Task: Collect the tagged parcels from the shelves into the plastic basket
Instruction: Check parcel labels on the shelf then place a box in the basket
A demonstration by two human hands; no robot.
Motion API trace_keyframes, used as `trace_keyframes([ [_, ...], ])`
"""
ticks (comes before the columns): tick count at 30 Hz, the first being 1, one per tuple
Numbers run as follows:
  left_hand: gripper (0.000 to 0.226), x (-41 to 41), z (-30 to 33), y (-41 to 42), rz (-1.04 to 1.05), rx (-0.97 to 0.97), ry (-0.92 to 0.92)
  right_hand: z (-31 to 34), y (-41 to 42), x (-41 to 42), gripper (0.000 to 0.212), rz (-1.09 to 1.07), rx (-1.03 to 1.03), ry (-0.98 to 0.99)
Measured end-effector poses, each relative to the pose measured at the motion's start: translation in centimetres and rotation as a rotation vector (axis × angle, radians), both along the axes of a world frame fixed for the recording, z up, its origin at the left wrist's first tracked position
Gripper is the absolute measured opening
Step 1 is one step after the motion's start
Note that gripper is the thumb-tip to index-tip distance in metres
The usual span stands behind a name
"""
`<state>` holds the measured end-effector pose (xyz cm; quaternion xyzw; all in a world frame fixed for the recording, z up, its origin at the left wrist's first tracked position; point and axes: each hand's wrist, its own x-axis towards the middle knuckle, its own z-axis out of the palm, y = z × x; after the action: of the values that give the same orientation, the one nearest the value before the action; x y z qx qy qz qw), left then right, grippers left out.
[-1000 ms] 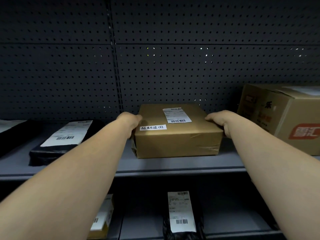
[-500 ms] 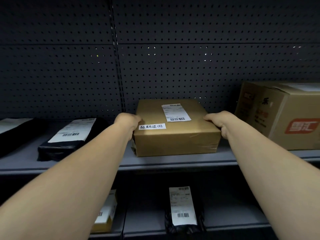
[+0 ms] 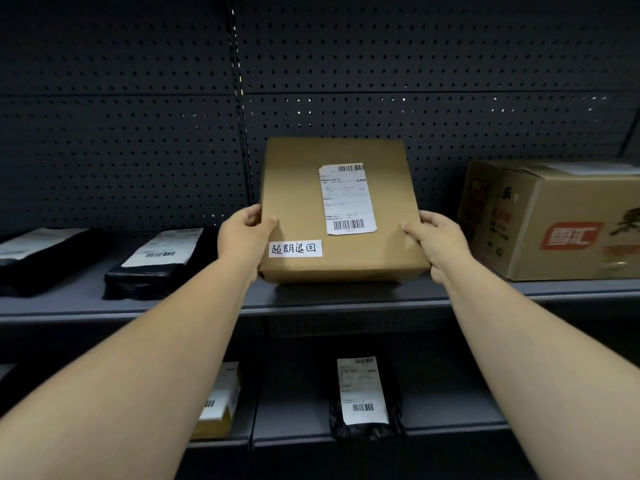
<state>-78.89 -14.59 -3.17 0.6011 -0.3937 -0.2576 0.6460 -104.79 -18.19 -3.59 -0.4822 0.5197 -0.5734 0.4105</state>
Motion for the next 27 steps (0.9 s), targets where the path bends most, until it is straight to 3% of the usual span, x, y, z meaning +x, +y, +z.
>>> trace_keyframes([
  [10, 0.042, 0.5, -1.7, 3.4, -0.060, -0.111, -0.022, -1.2, 2.7, 0.3, 0.044, -0.046, -0.106, -0.101],
  [18, 0.033, 1.4, -2.1, 4.2, -0.058, -0.147, 0.037, -1.4, 4.4, 1.4, 0.035, -0.043, -0.178, -0.090],
  [27, 0.017, 2.9, -1.9, 6.3, -0.138, -0.190, 0.089, -1.7, 7.6, 3.1, 0.038, -0.121, -0.231, -0.113],
])
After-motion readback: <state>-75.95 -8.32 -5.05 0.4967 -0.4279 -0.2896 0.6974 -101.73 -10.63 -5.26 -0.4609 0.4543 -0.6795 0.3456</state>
